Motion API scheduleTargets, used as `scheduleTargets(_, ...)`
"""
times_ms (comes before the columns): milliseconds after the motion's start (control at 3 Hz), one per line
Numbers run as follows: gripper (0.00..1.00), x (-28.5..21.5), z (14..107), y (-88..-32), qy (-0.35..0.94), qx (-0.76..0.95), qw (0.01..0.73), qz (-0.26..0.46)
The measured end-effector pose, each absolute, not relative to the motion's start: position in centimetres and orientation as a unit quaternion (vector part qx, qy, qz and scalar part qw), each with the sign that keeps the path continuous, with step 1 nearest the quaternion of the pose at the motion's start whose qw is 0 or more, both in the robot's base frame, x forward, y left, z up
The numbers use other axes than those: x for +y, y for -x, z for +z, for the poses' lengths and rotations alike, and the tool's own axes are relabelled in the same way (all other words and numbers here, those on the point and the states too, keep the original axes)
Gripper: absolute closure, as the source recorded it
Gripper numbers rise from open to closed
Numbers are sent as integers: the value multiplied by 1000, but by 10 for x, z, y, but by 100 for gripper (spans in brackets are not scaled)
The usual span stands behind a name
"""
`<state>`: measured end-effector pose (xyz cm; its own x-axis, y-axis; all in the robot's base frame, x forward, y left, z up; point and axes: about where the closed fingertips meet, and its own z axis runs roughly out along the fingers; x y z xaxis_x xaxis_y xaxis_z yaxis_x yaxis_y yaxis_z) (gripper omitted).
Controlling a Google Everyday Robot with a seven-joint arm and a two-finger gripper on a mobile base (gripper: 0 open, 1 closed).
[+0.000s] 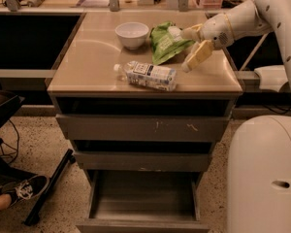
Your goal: Place blue plastic bottle into bottom drawer
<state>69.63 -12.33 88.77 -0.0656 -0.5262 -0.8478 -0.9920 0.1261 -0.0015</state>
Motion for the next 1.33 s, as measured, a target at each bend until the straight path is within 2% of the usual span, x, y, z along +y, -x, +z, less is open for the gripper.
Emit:
scheduleTargets(667,0,-82,857,-697,573,678,336,313)
scheduleTargets(1333,0,-70,829,-691,570,689,315,320)
